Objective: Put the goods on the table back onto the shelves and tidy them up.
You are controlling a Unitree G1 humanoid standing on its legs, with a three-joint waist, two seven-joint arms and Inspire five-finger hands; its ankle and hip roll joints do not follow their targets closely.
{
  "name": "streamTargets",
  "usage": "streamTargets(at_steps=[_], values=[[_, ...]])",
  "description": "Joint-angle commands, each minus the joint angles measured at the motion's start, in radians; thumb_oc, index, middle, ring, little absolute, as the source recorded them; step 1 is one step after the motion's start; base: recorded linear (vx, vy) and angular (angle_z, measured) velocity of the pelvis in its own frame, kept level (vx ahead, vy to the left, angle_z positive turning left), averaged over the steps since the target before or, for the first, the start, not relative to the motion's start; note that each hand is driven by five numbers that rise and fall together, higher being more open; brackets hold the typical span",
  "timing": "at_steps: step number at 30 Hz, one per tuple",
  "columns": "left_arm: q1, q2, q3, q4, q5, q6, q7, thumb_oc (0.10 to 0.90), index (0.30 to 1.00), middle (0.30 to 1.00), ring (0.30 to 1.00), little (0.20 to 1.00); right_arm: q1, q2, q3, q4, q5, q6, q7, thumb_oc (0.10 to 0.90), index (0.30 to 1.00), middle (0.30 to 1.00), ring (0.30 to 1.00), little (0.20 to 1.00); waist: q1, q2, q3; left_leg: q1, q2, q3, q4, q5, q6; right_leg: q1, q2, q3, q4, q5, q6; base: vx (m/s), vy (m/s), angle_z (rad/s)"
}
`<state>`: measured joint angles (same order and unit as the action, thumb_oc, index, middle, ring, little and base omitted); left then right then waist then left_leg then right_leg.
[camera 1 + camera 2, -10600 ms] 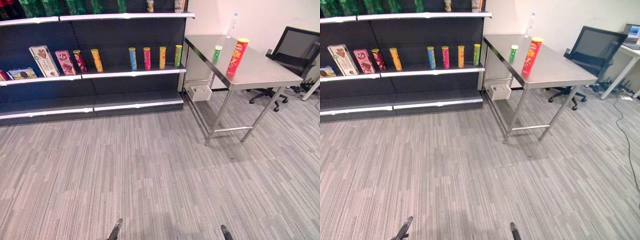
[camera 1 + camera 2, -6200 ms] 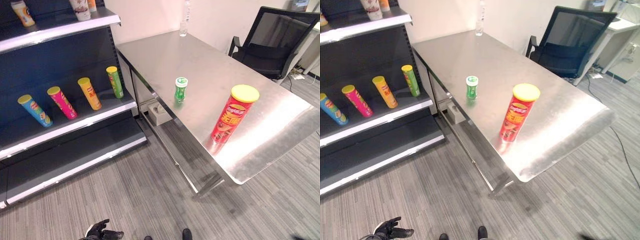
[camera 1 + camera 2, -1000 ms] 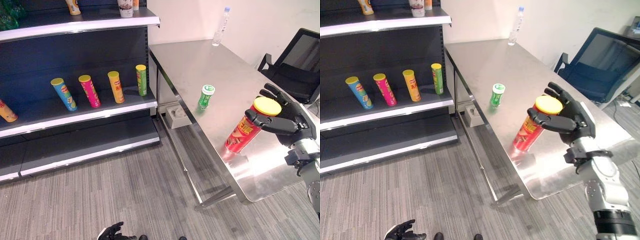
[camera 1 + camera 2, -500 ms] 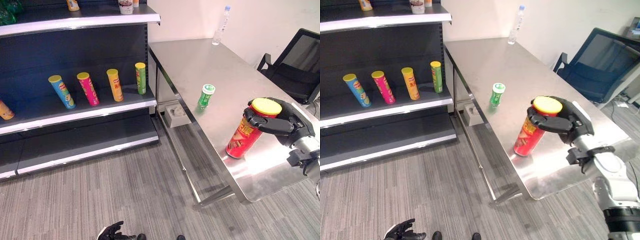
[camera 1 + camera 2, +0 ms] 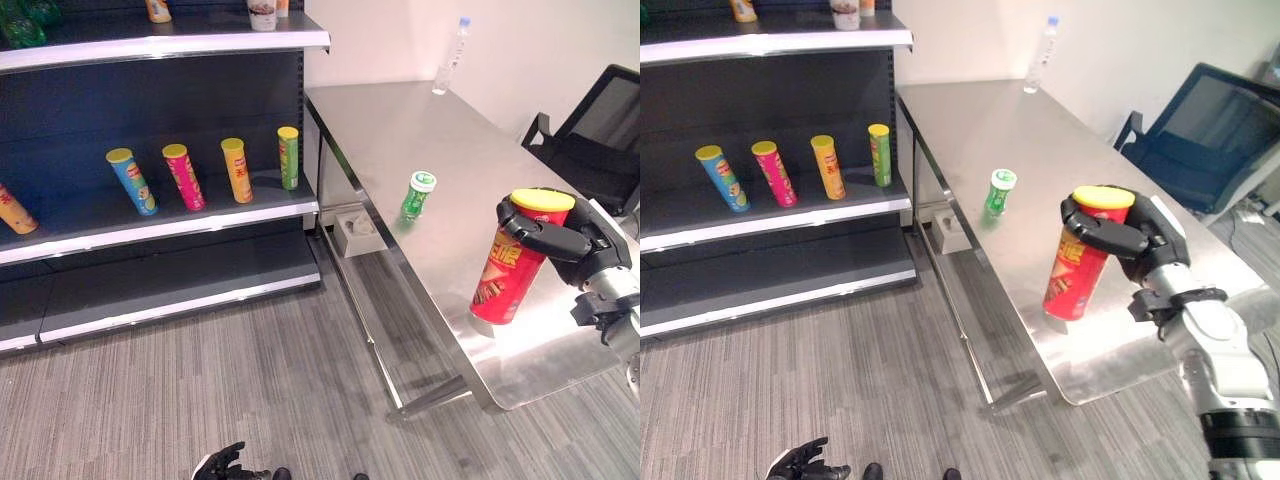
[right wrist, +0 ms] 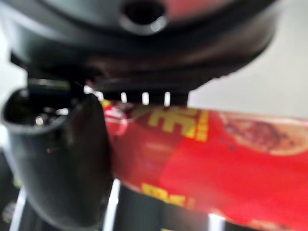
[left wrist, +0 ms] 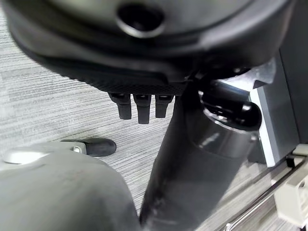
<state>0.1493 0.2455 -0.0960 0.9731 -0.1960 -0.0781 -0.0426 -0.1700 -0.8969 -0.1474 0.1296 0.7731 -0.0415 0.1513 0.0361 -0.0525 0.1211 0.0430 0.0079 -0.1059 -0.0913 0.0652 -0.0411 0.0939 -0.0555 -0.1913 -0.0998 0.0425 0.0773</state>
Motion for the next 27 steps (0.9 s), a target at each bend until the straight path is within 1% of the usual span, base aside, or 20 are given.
streamTargets(at_steps=[1,2,4,6,7,8,10,12,13,14,15,16,17,18,19,22,24,25,26,27], values=[[-0.055,0.068,-0.014,-0.044,-0.037,-0.02,0.027,0.8,0.9,0.9,0.9,0.9,-0.178,-0.043,-0.156,-0.138,-0.094,-0.208,-0.123,0.4,0.3,0.3,0.3,0.3,0.054,-0.046,-0.02,-0.051,0.066,-0.016,0.059,-0.069,-0.084,0.02,-0.043,0.007,0.02,-0.079,0.066,-0.23,-0.044,1.21],[-0.05,0.061,-0.007,-0.056,-0.049,-0.018,0.03,0.8,0.9,0.9,0.9,0.9,-0.167,-0.033,-0.197,-0.17,-0.158,-0.23,-0.17,0.4,0.3,0.3,0.3,0.3,0.063,-0.046,0.001,-0.095,0.069,-0.024,0.117,-0.075,-0.098,0.027,-0.051,-0.032,0.025,-0.081,0.062,-0.17,0.113,1.38],[-0.048,0.061,0.005,-0.064,-0.041,-0.019,0.034,0.8,0.9,0.9,0.9,0.9,-0.155,-0.01,-0.224,-0.24,-0.255,-0.237,-0.214,0.4,0.3,0.3,0.3,0.3,0.059,-0.044,0.015,-0.126,0.132,-0.02,0.165,-0.076,-0.123,0.037,-0.077,-0.07,0.034,-0.077,0.075,-0.1,0.278,1.43],[-0.04,0.07,0.012,-0.081,-0.038,-0.03,0.056,0.8,0.9,0.9,0.9,0.9,-0.154,0.021,-0.22,-0.289,-0.319,-0.251,-0.248,0.4,0.3,0.3,0.3,0.3,0.051,-0.027,0.008,-0.112,0.212,-0.044,0.149,-0.06,-0.139,0.026,-0.12,-0.057,0.035,-0.071,0.101,0.01,0.528,0.78],[-0.043,0.074,0.014,-0.084,-0.037,-0.032,0.068,0.8,0.9,0.9,0.9,0.9,-0.156,0.031,-0.216,-0.305,-0.346,-0.249,-0.262,0.4,0.3,0.3,0.3,0.3,0.047,-0.016,-0.001,-0.106,0.218,-0.069,0.124,-0.056,-0.146,0.022,-0.127,-0.046,0.032,-0.066,0.108,0.07,0.773,-0.02],[-0.056,0.077,0.012,-0.077,-0.019,-0.032,0.068,0.8,0.9,0.9,0.9,0.9,-0.131,0.048,-0.241,-0.326,-0.386,-0.241,-0.274,0.4,0.3,0.3,0.3,0.3,0.032,0.007,-0.032,-0.08,0.201,-0.084,0.062,-0.071,-0.143,0.008,-0.175,-0.042,0.015,-0.024,0.135,0.05,0.805,-0.17],[-0.075,0.102,0.011,-0.076,0.012,-0.035,0.074,0.8,0.9,0.9,0.9,0.9,-0.159,0.056,-0.193,-0.339,-0.487,-0.23,-0.307,0.4,0.3,0.3,0.3,0.3,0.025,0.006,-0.029,-0.068,0.133,-0.048,0.06,-0.11,-0.105,-0.067,-0.273,-0.028,0.022,0.129,0.16,-0.07,0.727,-0.08],[-0.072,0.117,0.023,-0.084,0.01,-0.031,0.077,0.8,0.9,0.9,0.9,0.9,-0.177,0.074,-0.168,-0.358,-0.496,-0.225,-0.31,0.4,0.3,0.3,0.3,0.3,0.031,0.006,-0.02,-0.071,0.112,-0.015,0.065,-0.109,-0.087,-0.105,-0.29,-0.033,0.046,0.146,0.154,-0.13,0.311,-0.69],[-0.074,0.128,0.035,-0.095,-0.002,-0.03,0.079,0.8,0.9,0.9,0.9,0.9,-0.18,0.085,-0.154,-0.366,-0.5,-0.232,-0.317,0.4,0.3,0.3,0.3,0.3,0.031,0.012,-0.01,-0.076,0.097,0.006,0.065,-0.103,-0.075,-0.126,-0.272,-0.027,0.094,0.107,0.136,-0.14,0.471,-0.8],[-0.06,0.137,0.06,-0.11,-0.023,-0.026,0.077,0.8,0.9,0.9,0.9,0.9,-0.187,0.091,-0.142,-0.36,-0.515,-0.224,-0.324,0.4,0.3,0.3,0.3,0.3,0.038,0.016,0.0,-0.081,0.056,0.019,0.057,-0.088,-0.048,-0.138,-0.172,0.029,0.194,0.0,0.095,-0.15,0.548,-0.49],[-0.051,0.139,0.073,-0.108,-0.028,-0.022,0.076,0.8,0.9,0.9,0.9,0.9,-0.191,0.095,-0.145,-0.362,-0.521,-0.226,-0.328,0.4,0.3,0.3,0.3,0.3,0.046,0.017,0.001,-0.078,0.042,0.025,0.048,-0.085,-0.042,-0.128,-0.123,0.026,0.215,-0.051,0.085,-0.12,0.531,-0.22],[-0.036,0.133,0.086,-0.089,-0.032,-0.016,0.074,0.8,0.9,0.9,0.9,0.9,-0.197,0.113,-0.134,-0.356,-0.537,-0.232,-0.34,0.4,0.3,0.3,0.3,0.3,0.066,0.007,0.0,-0.079,0.007,0.034,0.036,-0.071,-0.035,-0.098,-0.032,-0.006,0.235,-0.132,0.05,-0.06,0.229,-0.05],[-0.037,0.133,0.087,-0.089,-0.032,-0.016,0.073,0.8,0.9,0.9,0.9,0.9,-0.199,0.113,-0.134,-0.356,-0.538,-0.232,-0.341,0.4,0.3,0.3,0.3,0.3,0.063,0.006,0.0,-0.083,0.006,0.032,0.035,-0.066,-0.035,-0.101,-0.033,-0.008,0.235,-0.129,0.049,-0.12,0.243,0.04],[-0.02,0.124,0.101,-0.095,-0.043,-0.007,0.075,0.8,0.9,0.9,0.9,0.9,-0.192,0.129,-0.131,-0.353,-0.571,-0.227,-0.354,0.4,0.3,0.3,0.3,0.3,0.086,-0.026,0.008,-0.101,-0.041,0.035,0.046,-0.057,-0.033,-0.07,0.052,0.0,0.202,-0.159,0.029,-0.09,0.137,0.0],[-0.008,0.107,0.111,-0.094,-0.054,-0.005,0.078,0.8,0.9,0.9,0.9,0.9,-0.185,0.134,-0.127,-0.35,-0.588,-0.223,-0.361,0.4,0.3,0.3,0.3,0.3,0.094,-0.038,0.014,-0.1,-0.057,0.032,0.044,-0.058,-0.028,-0.082,0.077,0.014,0.18,-0.16,0.01,-0.08,0.132,0.11],[0.003,0.089,0.111,-0.099,-0.061,-0.002,0.071,0.8,0.9,0.9,0.9,0.9,-0.175,0.146,-0.129,-0.362,-0.596,-0.202,-0.355,0.4,0.3,0.3,0.3,0.3,0.098,-0.048,0.014,-0.104,-0.083,0.011,0.073,-0.08,-0.024,-0.051,0.084,0.047,0.127,-0.152,-0.001,0.01,0.083,0.39],[0.007,0.071,0.11,-0.105,-0.074,-0.005,0.071,0.8,0.9,0.9,0.9,0.9,-0.165,0.154,-0.128,-0.359,-0.585,-0.209,-0.359,0.4,0.3,0.3,0.3,0.3,0.109,-0.051,0.038,-0.134,-0.108,0.011,0.168,-0.11,-0.032,-0.028,0.068,0.025,0.093,-0.126,0.0,0.01,0.118,0.22],[0.009,0.053,0.1,-0.114,-0.067,-0.002,0.065,0.8,0.9,0.9,0.9,0.9,-0.138,0.15,-0.144,-0.353,-0.587,-0.201,-0.356,0.4,0.3,0.3,0.3,0.3,0.096,-0.044,0.052,-0.158,-0.083,0.065,0.205,-0.118,-0.049,-0.006,0.054,-0.017,0.051,-0.116,0.012,-0.02,0.113,0.66],[0.01,0.052,0.099,-0.115,-0.066,-0.002,0.065,0.8,0.9,0.9,0.9,0.9,-0.136,0.15,-0.145,-0.354,-0.587,-0.2,-0.356,0.4,0.3,0.3,0.3,0.3,0.094,-0.042,0.052,-0.16,-0.083,0.063,0.211,-0.122,-0.05,-0.002,0.055,-0.019,0.046,-0.114,0.012,-0.01,0.199,1.14],[0.018,0.046,0.097,-0.125,-0.06,0.006,0.056,0.8,0.9,0.9,0.9,0.9,-0.124,0.143,-0.137,-0.357,-0.595,-0.183,-0.342,0.4,0.3,0.3,0.3,0.3,0.089,-0.033,0.053,-0.176,-0.036,0.109,0.208,-0.116,-0.048,0.011,0.04,-0.047,0.022,-0.104,0.024,0.01,0.101,1.15]])
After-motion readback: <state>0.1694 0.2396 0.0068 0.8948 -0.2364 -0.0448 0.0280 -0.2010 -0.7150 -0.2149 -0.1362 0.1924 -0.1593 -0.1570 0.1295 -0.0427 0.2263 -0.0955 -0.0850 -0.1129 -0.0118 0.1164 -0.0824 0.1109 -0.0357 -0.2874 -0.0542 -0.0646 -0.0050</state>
